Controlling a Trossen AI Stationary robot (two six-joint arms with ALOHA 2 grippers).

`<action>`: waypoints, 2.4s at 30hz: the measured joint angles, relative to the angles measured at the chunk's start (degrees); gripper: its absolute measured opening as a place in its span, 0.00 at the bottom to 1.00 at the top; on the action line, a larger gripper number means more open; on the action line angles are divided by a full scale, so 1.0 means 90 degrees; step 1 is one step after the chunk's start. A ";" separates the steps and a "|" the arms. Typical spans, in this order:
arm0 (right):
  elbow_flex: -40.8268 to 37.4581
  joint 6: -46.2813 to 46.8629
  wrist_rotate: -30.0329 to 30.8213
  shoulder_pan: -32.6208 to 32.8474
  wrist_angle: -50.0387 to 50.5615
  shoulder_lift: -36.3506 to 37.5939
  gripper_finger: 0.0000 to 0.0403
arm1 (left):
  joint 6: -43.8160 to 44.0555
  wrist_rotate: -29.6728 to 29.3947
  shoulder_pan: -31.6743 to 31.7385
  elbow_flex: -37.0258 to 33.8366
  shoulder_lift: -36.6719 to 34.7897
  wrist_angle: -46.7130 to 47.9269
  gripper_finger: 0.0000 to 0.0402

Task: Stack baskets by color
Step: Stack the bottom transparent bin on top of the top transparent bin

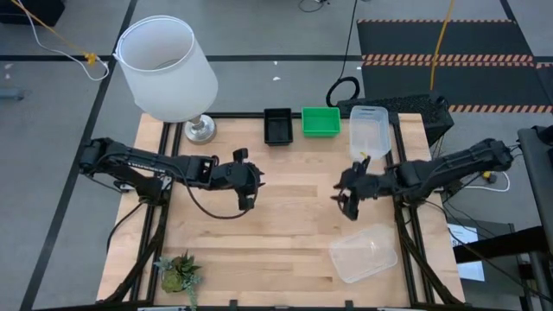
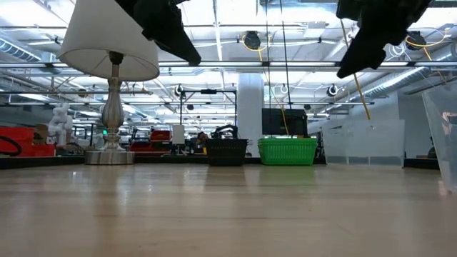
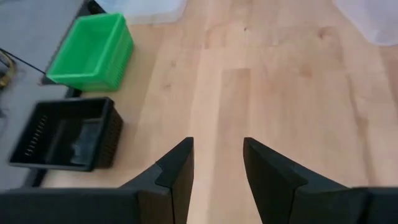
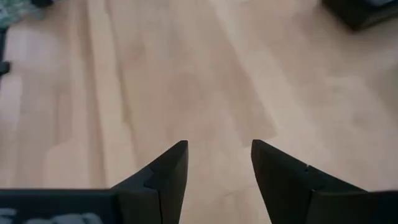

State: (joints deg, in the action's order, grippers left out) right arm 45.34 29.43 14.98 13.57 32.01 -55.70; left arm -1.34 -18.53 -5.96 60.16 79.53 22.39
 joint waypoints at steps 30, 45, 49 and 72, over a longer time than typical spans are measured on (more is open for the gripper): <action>0.0861 0.3450 0.0313 0.4140 -0.1030 -0.2347 0.42 | 0.1852 -0.0185 -0.1386 0.0000 0.1466 -0.1867 0.35; 0.1260 0.4440 -0.0219 0.4172 -0.1008 -0.3492 0.42 | 0.1889 -0.0157 -0.1598 0.0000 0.1467 -0.1843 0.35; 0.1260 0.4477 -0.0227 0.4174 -0.1204 -0.3490 0.42 | 0.1889 -0.0149 -0.1598 0.0000 0.1467 -0.1843 0.35; 0.1283 0.3217 -0.0952 0.4155 -0.0021 -0.3743 0.03 | 0.1847 -0.0137 -0.1598 0.0000 0.1467 -0.1843 0.35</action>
State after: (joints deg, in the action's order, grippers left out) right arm 56.89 58.39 6.41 50.96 31.82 -89.39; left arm 15.29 -19.77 -20.34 60.16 92.73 5.80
